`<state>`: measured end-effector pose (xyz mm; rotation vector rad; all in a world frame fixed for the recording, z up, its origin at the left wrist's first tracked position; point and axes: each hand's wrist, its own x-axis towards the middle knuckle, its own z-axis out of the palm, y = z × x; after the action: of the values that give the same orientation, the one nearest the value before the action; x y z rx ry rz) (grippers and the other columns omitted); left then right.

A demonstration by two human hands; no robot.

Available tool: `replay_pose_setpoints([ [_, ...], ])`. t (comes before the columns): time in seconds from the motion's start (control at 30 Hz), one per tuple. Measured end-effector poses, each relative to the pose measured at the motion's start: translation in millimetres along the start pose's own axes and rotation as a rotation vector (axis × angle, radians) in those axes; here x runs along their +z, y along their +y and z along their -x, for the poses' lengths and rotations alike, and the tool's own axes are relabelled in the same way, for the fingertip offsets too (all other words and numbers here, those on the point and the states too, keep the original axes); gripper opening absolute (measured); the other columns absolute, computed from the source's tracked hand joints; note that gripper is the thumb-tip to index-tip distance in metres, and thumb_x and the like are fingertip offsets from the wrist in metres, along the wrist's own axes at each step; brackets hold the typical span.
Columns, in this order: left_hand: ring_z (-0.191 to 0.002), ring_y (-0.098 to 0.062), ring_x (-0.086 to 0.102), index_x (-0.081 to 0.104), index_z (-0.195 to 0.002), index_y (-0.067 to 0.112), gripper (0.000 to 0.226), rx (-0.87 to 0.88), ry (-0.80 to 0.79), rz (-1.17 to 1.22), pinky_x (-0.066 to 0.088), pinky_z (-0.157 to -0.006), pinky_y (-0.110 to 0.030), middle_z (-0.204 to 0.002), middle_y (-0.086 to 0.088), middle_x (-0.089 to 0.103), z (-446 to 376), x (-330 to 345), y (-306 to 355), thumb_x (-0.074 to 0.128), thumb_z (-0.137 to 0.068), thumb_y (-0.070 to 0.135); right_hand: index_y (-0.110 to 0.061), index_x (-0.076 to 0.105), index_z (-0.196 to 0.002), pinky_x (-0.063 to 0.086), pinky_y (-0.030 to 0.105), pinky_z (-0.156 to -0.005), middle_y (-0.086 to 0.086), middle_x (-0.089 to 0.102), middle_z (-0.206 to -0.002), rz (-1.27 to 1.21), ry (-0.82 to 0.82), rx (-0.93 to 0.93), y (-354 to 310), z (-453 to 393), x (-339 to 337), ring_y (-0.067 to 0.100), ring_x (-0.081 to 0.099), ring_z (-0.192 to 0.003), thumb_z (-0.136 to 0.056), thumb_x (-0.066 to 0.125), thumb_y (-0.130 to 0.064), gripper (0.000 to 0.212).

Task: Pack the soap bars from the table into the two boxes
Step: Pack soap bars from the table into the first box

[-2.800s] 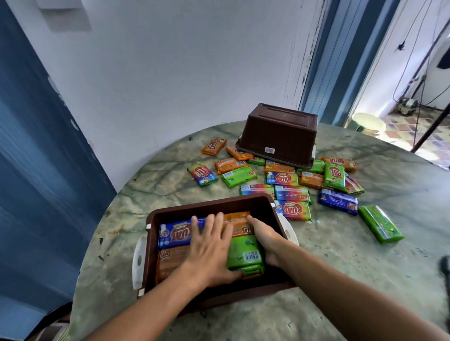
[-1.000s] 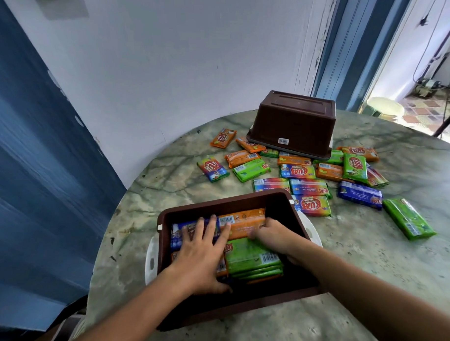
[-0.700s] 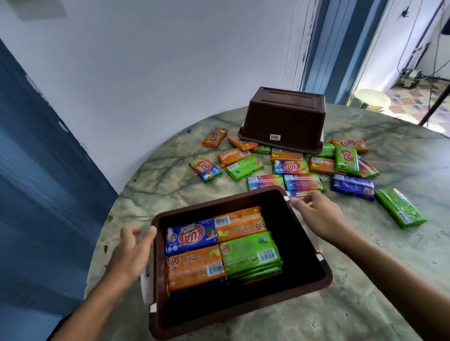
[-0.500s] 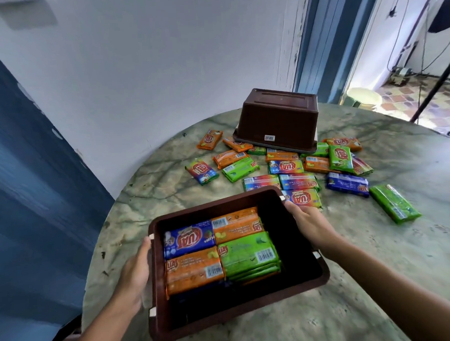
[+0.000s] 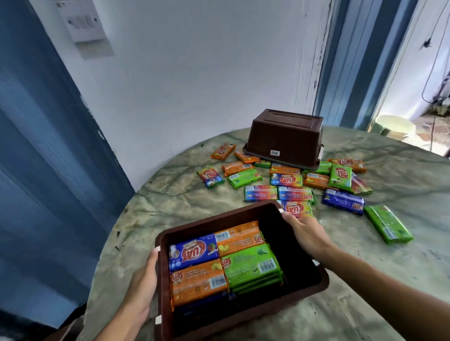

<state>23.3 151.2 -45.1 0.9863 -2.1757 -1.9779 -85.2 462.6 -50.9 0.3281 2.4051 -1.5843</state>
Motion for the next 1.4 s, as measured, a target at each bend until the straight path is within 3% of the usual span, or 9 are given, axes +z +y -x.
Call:
replay_pose_setpoints([
  [0.13, -0.078, -0.036, 0.069, 0.072, -0.079, 0.006, 0.055, -0.075, 0.062, 0.074, 0.05, -0.091, -0.05, -0.074, -0.019, 0.073, 54.0, 18.7, -4.9, 0.044, -0.095, 0.051, -0.007, 0.063, -0.064, 0.036, 0.016, -0.039, -0.004, 0.056, -0.05, 0.005, -0.036, -0.095, 4.8, 16.1, -37.9, 0.006, 0.052, -0.04, -0.096, 0.048, -0.045, 0.052],
  [0.27, -0.079, -0.035, 0.069, 0.073, -0.081, 0.008, 0.054, -0.058, 0.191, 0.108, 0.051, -0.09, -0.049, -0.074, -0.017, 0.073, 114.0, 45.6, -14.4, 0.047, -0.092, 0.054, -0.012, 0.053, -0.062, 0.034, 0.026, -0.05, 0.0, 0.051, -0.054, 0.033, -0.121, -0.152, 6.1, 32.0, -80.8, 0.014, 0.05, -0.049, -0.095, 0.047, -0.048, 0.05],
  [0.5, -0.073, -0.03, 0.068, 0.071, -0.072, 0.011, 0.051, -0.061, 0.313, 0.143, 0.053, -0.081, -0.04, -0.07, -0.013, 0.073, 164.0, 79.7, -4.0, 0.045, -0.095, 0.048, -0.007, 0.063, -0.073, 0.037, 0.029, -0.053, 0.004, 0.054, -0.058, 0.103, -0.17, -0.146, 8.1, 33.0, -120.5, 0.018, 0.054, -0.051, -0.091, 0.05, -0.054, 0.052],
  [0.6, -0.075, -0.027, 0.069, 0.072, -0.076, 0.011, 0.052, -0.072, 0.303, 0.144, 0.052, -0.081, -0.038, -0.07, -0.008, 0.074, 162.7, 88.2, -11.4, 0.042, -0.096, 0.049, 0.006, 0.067, -0.085, 0.04, 0.031, -0.057, 0.009, 0.06, -0.063, 0.108, -0.182, -0.137, 11.7, 26.5, -123.9, 0.022, 0.059, -0.058, -0.092, 0.05, -0.052, 0.062],
  [0.77, -0.064, -0.024, 0.069, 0.071, -0.081, 0.007, 0.052, -0.102, 0.302, 0.158, 0.051, -0.061, -0.03, -0.068, -0.009, 0.073, 148.0, 104.4, -16.6, 0.043, -0.096, 0.048, 0.001, 0.064, -0.077, 0.035, 0.03, -0.053, 0.008, 0.054, -0.059, 0.132, -0.164, -0.186, 21.5, 12.7, -129.2, 0.021, 0.054, -0.054, -0.095, 0.049, -0.047, 0.053],
  [1.0, -0.078, -0.031, 0.071, 0.071, -0.082, 0.011, 0.05, -0.127, 0.305, 0.112, 0.054, -0.085, -0.043, -0.076, -0.011, 0.074, 122.7, 133.9, -8.7, 0.044, -0.094, 0.051, -0.009, 0.049, -0.069, 0.029, 0.028, -0.049, 0.006, 0.044, -0.057, 0.121, -0.141, -0.149, 33.3, -21.3, -145.1, 0.018, 0.045, -0.047, -0.092, 0.049, -0.053, 0.05],
  [1.1, -0.076, -0.028, 0.07, 0.07, -0.083, 0.01, 0.049, -0.145, 0.338, 0.08, 0.053, -0.076, -0.036, -0.073, -0.009, 0.073, 118.8, 146.7, -15.0, 0.043, -0.096, 0.049, -0.005, 0.054, -0.065, 0.035, 0.03, -0.053, 0.007, 0.055, -0.059, 0.117, -0.184, -0.131, 39.9, -28.5, -148.1, 0.02, 0.054, -0.053, -0.093, 0.046, -0.053, 0.057],
  [1.2, -0.078, -0.028, 0.069, 0.07, -0.09, 0.009, 0.048, -0.15, 0.335, 0.059, 0.05, -0.067, -0.031, -0.079, -0.011, 0.073, 120.0, 153.2, -21.6, 0.042, -0.097, 0.048, -0.003, 0.069, -0.083, 0.044, 0.032, -0.059, 0.013, 0.071, -0.081, 0.095, -0.203, -0.086, 53.6, -30.8, -147.3, 0.026, 0.067, -0.074, -0.093, 0.047, -0.053, 0.056],
  [1.4, -0.064, -0.022, 0.065, 0.067, -0.08, 0.013, 0.053, -0.144, 0.367, -0.018, 0.05, -0.063, -0.029, -0.068, -0.006, 0.069, 125.4, 159.3, -14.1, 0.039, -0.095, 0.055, -0.005, 0.066, -0.087, 0.037, 0.029, -0.053, 0.009, 0.067, -0.082, 0.094, -0.204, -0.071, 54.2, -30.4, -149.3, 0.02, 0.061, -0.071, -0.093, 0.044, -0.055, 0.055],
])
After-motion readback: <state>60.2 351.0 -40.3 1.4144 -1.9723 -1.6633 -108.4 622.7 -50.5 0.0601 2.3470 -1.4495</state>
